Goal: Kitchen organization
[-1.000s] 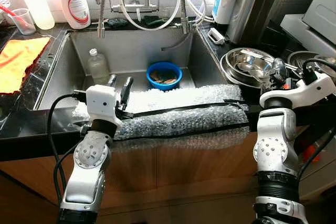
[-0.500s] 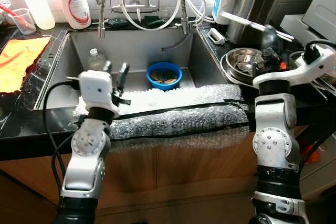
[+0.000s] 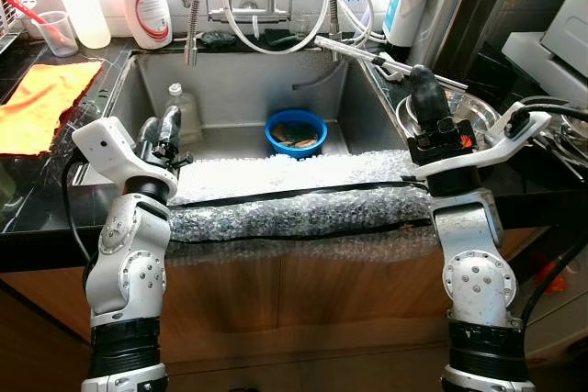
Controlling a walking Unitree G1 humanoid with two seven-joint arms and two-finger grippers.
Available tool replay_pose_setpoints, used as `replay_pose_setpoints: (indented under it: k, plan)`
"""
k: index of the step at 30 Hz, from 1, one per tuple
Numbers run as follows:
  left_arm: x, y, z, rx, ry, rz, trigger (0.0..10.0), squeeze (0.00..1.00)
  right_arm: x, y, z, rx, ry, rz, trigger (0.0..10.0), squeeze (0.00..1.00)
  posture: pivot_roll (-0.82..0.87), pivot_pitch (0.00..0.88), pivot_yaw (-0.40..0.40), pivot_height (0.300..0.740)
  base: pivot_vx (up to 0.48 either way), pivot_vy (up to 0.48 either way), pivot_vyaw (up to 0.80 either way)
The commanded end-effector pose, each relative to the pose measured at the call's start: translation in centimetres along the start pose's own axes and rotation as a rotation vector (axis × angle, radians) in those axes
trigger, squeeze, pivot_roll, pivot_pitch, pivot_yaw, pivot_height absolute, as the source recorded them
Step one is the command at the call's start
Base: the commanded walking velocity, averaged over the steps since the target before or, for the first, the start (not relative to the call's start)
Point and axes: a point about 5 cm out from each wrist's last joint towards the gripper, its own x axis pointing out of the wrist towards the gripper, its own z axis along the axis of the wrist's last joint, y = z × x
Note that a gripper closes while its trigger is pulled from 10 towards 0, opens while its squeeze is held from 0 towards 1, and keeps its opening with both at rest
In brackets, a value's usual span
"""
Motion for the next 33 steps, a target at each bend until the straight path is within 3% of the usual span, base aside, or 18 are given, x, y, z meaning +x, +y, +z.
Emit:
replay_pose_setpoints:
  k: [1,2,3,5,7,12,19,20,21,22,33]
  plan:
    - [0.4,-0.4,0.3,-0.021,0.0,-0.017,10.0,0.0,0.2,0.8,0.6,-0.005,-0.011,0.046,10.0,0.0,-0.01,0.0,-0.026,0.74,0.0,0.0,0.0]
    - [0.7,-1.1,-0.5,-0.261,0.061,-0.054,10.0,0.0,-1.6,0.2,-0.3,0.13,0.001,0.05,10.0,0.0,-0.02,0.0,-0.018,0.74,0.0,0.0,0.0]
    - [0.7,-1.1,-0.5,-0.261,0.061,-0.054,10.0,0.0,-1.6,0.2,-0.3,0.13,0.001,0.05,10.0,0.0,-0.02,0.0,-0.018,0.74,0.0,0.0,0.0]
    - [1.2,-3.5,-1.2,-0.419,0.109,-0.158,10.0,0.0,-4.0,-1.0,-1.7,0.372,-0.031,-0.007,10.0,0.0,-0.01,0.0,-0.008,0.74,0.0,0.0,0.0]
    - [1.4,-4.8,-1.3,-0.438,0.123,-0.216,10.0,0.0,-5.1,-1.2,-2.3,0.46,-0.044,-0.025,10.0,0.0,-0.01,0.002,-0.006,0.74,0.0,0.0,0.0]
    - [1.1,-5.5,-1.6,-0.446,0.144,-0.245,10.0,0.0,-5.5,-1.0,-2.7,0.472,-0.041,-0.016,10.0,0.0,-0.01,0.013,0.0,0.74,0.0,0.0,0.0]
    - [0.8,-6.5,-1.8,-0.532,0.179,-0.293,10.0,0.0,-6.3,-0.3,-2.8,0.573,-0.041,0.046,10.0,0.0,-0.01,0.027,0.004,0.74,0.0,0.0,0.0]
    - [0.8,-6.7,-1.8,-0.537,0.183,-0.302,10.0,0.08,-6.5,-0.4,-3.1,0.577,-0.031,0.035,10.0,0.0,-0.01,0.028,0.005,0.74,0.0,0.0,0.0]
    - [0.7,-6.7,-1.8,-0.538,0.184,-0.304,10.0,0.08,-6.5,-0.4,-3.2,0.577,-0.028,0.032,10.0,0.0,-0.01,0.028,0.005,0.74,0.0,0.0,0.0]
    - [0.7,-6.8,-1.8,-0.549,0.182,-0.303,10.0,1.0,-6.9,-0.9,-3.7,0.562,-0.002,-0.003,10.0,0.0,-0.01,0.033,0.006,0.74,0.0,0.0,0.0]
    - [0.6,-7.2,-1.6,-0.578,0.185,-0.332,10.0,1.0,-8.0,-2.5,-4.9,0.557,0.051,-0.099,10.0,0.0,-0.01,0.047,0.001,0.74,0.0,0.0,0.0]
